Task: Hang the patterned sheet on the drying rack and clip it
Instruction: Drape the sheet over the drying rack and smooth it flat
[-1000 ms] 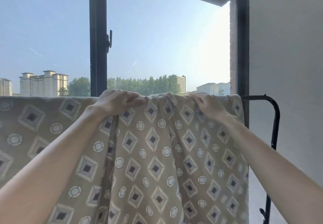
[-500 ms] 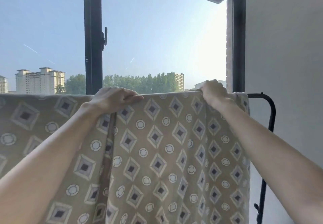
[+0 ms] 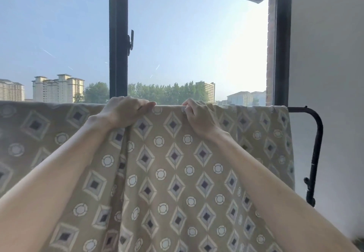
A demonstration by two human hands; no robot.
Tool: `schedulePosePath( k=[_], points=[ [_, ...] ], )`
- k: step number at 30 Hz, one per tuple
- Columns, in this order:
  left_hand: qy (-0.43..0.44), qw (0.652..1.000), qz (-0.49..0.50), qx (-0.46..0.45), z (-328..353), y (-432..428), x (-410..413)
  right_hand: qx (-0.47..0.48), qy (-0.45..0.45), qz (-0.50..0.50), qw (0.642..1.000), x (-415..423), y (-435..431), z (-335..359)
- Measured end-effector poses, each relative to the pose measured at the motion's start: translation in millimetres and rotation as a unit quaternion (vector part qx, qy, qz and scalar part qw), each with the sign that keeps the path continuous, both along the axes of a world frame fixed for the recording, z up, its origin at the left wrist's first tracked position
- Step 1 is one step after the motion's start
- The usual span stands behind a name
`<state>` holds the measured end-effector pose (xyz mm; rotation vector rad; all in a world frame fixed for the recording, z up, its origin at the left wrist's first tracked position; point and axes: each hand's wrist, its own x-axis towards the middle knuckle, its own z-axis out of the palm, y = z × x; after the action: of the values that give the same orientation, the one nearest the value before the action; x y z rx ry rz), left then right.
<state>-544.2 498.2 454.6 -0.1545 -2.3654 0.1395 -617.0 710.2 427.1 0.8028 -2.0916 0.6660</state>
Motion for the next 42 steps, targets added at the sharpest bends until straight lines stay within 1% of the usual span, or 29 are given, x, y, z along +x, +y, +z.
schedulePosePath(
  k=[2, 4, 6, 8, 9, 11, 13, 15, 18, 21, 23, 25, 26, 28, 30, 33, 37, 40, 42],
  points=[
    [0.028, 1.0, -0.002, -0.005, -6.0, -17.0, 12.6, 0.007, 0.005, -0.009, 1.0, -3.9, -2.2, -0.9],
    [0.047, 0.999, 0.02, -0.016, -10.1, -36.7, 25.7, 0.01, 0.0, -0.05, 0.999, -8.9, -10.0, 0.1],
    [0.054, 0.997, 0.042, -0.022, -11.7, -56.3, 35.9, 0.022, -0.011, -0.115, 0.993, -7.7, -20.7, 1.2],
    [0.047, 0.996, 0.067, -0.018, -12.1, -74.0, 45.2, 0.042, -0.042, -0.126, 0.99, -2.9, -32.9, 3.3],
    [0.036, 0.996, 0.082, -0.014, -12.5, -85.7, 47.2, 0.05, -0.059, -0.106, 0.991, 1.7, -39.3, 4.7],
    [0.016, 0.995, 0.1, 0.011, -12.3, -109.3, 50.8, 0.057, -0.066, -0.031, 0.996, 13.1, -56.4, 6.3],
    [-0.012, 0.995, 0.087, 0.041, -9.6, -127.3, 53.9, 0.062, -0.034, 0.052, 0.996, 24.1, -79.0, 5.8],
    [-0.045, 0.995, 0.051, 0.068, -3.0, -135.9, 58.7, 0.092, 0.014, 0.1, 0.991, 34.3, -104.6, 3.5],
    [-0.074, 0.993, -0.033, 0.08, 9.0, -138.2, 68.4, 0.11, 0.05, 0.138, 0.983, 44.9, -136.2, 6.4],
    [-0.076, 0.987, -0.097, 0.108, 13.2, -146.3, 80.2, 0.077, 0.086, 0.159, 0.98, 46.4, -152.2, 8.8],
    [-0.072, 0.985, -0.11, 0.116, 10.3, -159.6, 87.1, 0.052, 0.083, 0.175, 0.98, 47.3, -153.9, 8.3],
    [-0.071, 0.988, -0.089, 0.107, 5.6, -175.9, 92.1, 0.038, 0.055, 0.185, 0.981, 49.9, -151.4, 9.5],
    [-0.065, 0.991, -0.066, 0.096, 2.6, -184.5, 94.3, 0.032, 0.033, 0.191, 0.981, 50.8, -149.5, 11.0],
    [-0.04, 0.998, -0.021, 0.046, -4.4, -198.1, 98.6, 0.021, 0.008, 0.182, 0.983, 49.8, -147.0, 12.6],
    [0.016, 1.0, -0.017, 0.011, -12.0, -208.2, 104.4, 0.004, 0.019, 0.163, 0.986, 49.0, -148.9, 10.6],
    [0.091, 0.995, -0.039, 0.014, -19.6, -216.4, 108.4, -0.033, 0.037, 0.143, 0.988, 41.9, -156.1, 5.5],
    [0.113, 0.991, -0.062, 0.031, -18.2, -216.9, 105.9, -0.066, 0.061, 0.112, 0.99, 40.3, -163.7, 2.9],
    [0.122, 0.989, -0.066, 0.044, -13.1, -219.9, 102.7, -0.063, 0.094, 0.082, 0.99, 40.5, -167.9, 2.4],
    [0.123, 0.99, -0.065, 0.038, -6.3, -220.2, 101.8, -0.053, 0.112, 0.051, 0.991, 41.0, -168.9, 4.5]
  ],
)
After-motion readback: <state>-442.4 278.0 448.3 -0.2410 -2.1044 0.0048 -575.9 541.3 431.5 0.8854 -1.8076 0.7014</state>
